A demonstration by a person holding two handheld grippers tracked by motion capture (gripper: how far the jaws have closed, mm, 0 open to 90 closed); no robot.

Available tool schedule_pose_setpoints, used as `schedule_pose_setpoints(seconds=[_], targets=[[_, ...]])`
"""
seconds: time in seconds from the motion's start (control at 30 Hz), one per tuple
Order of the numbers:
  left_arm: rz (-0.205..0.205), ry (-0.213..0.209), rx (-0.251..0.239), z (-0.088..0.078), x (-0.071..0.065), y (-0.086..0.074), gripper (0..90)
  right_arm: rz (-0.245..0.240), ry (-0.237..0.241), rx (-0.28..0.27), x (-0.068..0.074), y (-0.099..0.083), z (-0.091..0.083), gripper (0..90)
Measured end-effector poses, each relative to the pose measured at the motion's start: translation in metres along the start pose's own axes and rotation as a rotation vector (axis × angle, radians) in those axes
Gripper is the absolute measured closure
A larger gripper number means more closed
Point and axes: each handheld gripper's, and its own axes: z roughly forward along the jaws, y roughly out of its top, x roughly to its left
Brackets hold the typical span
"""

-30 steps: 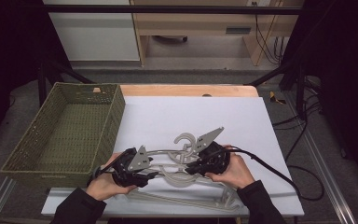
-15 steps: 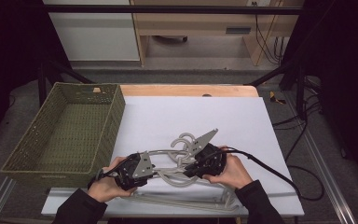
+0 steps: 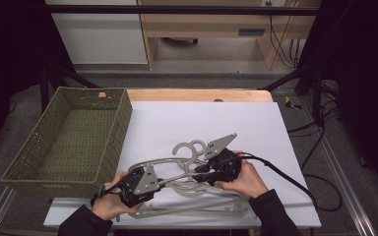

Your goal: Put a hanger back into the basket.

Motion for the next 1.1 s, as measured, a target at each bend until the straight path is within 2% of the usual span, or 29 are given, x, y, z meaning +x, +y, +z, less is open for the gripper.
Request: schedule_pose_setpoints(seconds=[0.07, 0.1, 0.13, 0.17, 0.27, 0.3, 0.33, 0.37, 0.4, 0.43, 0.5, 0.53, 0.6, 0.63, 0.73, 0.77, 0.8, 0.87, 0.9, 1.0, 1.03, 1.1], targets=[[-0.03, 0.013, -0.006, -0.001, 0.001, -0.001, 81.3, 0.005, -0.013, -0.022, 0.0, 0.001, -0.003, 65.8], [-0.042, 0.017, -0.005, -0.002, 0.002, -0.001, 81.3, 0.007, -0.032, -0.044, -0.001, 0.001, -0.007, 63.2], [-0.083, 0.036, -0.02, -0.002, 0.004, -0.003, 81.3, 0.025, -0.074, -0.091, -0.001, 0.0, -0.015, 56.9], [-0.083, 0.036, -0.02, -0.002, 0.004, -0.003, 81.4, 0.025, -0.074, -0.091, -0.001, 0.0, -0.015, 56.9], [-0.148, 0.074, -0.036, -0.008, 0.01, -0.005, 81.4, 0.07, -0.155, -0.202, -0.004, -0.008, -0.034, 48.3], [-0.148, 0.074, -0.036, -0.008, 0.01, -0.005, 81.4, 0.07, -0.155, -0.202, -0.004, -0.008, -0.034, 48.3], [-0.18, 0.095, -0.047, -0.012, 0.014, -0.006, 81.4, 0.091, -0.195, -0.253, -0.004, -0.015, -0.044, 43.0], [-0.18, 0.095, -0.047, -0.012, 0.014, -0.006, 81.4, 0.091, -0.195, -0.253, -0.004, -0.015, -0.044, 43.0], [-0.219, 0.119, -0.066, -0.017, 0.018, -0.006, 81.4, 0.113, -0.237, -0.3, -0.004, -0.023, -0.053, 36.6], [-0.219, 0.119, -0.066, -0.017, 0.018, -0.006, 81.4, 0.113, -0.237, -0.3, -0.004, -0.023, -0.053, 36.6], [-0.236, 0.137, -0.077, -0.024, 0.024, -0.007, 81.4, 0.134, -0.266, -0.338, -0.002, -0.032, -0.061, 31.9], [-0.23, 0.146, -0.073, -0.028, 0.028, -0.007, 81.4, 0.145, -0.276, -0.346, -0.001, -0.036, -0.064, 30.7], [-0.25, 0.177, -0.101, -0.041, 0.036, -0.007, 81.4, 0.172, -0.31, -0.369, 0.002, -0.049, -0.073, 24.7], [-0.25, 0.177, -0.101, -0.041, 0.036, -0.007, 81.4, 0.172, -0.31, -0.369, 0.002, -0.049, -0.073, 24.7], [-0.261, 0.213, -0.117, -0.055, 0.045, -0.007, 81.4, 0.188, -0.341, -0.38, 0.003, -0.061, -0.077, 20.3], [-0.273, 0.228, -0.128, -0.065, 0.052, -0.008, 81.4, 0.207, -0.367, -0.387, 0.003, -0.068, -0.078, 15.2], [-0.273, 0.228, -0.128, -0.065, 0.052, -0.008, 81.4, 0.225, -0.377, -0.39, 0.002, -0.071, -0.079, 12.9], [-0.293, 0.253, -0.14, -0.079, 0.064, -0.012, 81.4, 0.248, -0.407, -0.395, 0.001, -0.076, -0.078, 8.9], [-0.293, 0.253, -0.14, -0.079, 0.064, -0.012, 81.4, 0.248, -0.407, -0.395, 0.001, -0.076, -0.078, 8.9], [-0.333, 0.278, -0.155, -0.097, 0.082, -0.022, 81.4, 0.286, -0.434, -0.413, -0.002, -0.086, -0.077, 5.1], [-0.333, 0.278, -0.155, -0.097, 0.082, -0.022, 81.4, 0.286, -0.434, -0.413, -0.002, -0.086, -0.077, 5.1], [-0.358, 0.287, -0.17, -0.104, 0.092, -0.028, 81.5, 0.298, -0.446, -0.413, -0.003, -0.09, -0.077, 4.3]])
